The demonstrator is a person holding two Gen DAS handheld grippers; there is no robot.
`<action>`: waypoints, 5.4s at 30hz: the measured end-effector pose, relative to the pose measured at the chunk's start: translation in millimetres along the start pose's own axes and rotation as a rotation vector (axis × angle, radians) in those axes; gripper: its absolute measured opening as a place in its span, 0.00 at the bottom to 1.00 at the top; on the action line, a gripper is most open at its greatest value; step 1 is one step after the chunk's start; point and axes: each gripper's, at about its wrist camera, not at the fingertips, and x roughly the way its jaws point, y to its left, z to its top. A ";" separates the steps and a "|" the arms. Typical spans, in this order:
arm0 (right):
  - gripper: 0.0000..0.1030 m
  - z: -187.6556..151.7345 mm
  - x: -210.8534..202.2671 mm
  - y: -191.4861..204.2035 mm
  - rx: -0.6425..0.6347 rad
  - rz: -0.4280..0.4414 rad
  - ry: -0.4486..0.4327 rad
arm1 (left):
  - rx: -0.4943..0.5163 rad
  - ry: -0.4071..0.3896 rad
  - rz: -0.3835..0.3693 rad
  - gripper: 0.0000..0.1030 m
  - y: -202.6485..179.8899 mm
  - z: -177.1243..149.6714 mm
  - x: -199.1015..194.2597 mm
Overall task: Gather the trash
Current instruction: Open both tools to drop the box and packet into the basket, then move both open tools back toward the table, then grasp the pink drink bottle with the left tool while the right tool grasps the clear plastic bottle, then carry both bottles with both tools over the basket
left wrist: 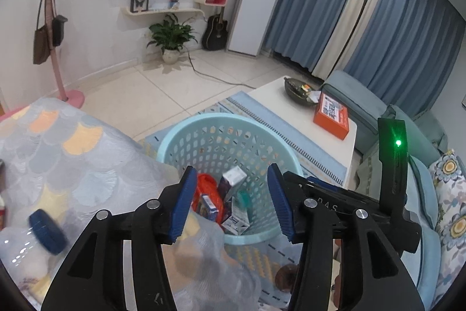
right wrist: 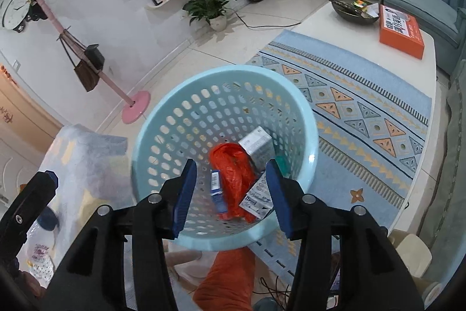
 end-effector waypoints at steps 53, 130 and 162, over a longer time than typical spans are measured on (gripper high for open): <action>0.87 -135.5 6.1 318.3 -0.168 0.207 0.272 | -0.231 -0.029 0.276 0.62 261.1 -123.3 -231.1; 0.42 -96.4 -82.7 233.4 -0.523 0.243 -0.056 | -0.226 -0.193 0.250 0.45 147.0 -73.1 -226.1; 0.43 -1.6 6.3 27.0 -0.115 -0.016 -0.050 | -0.003 0.044 -0.024 0.45 -0.4 21.2 17.0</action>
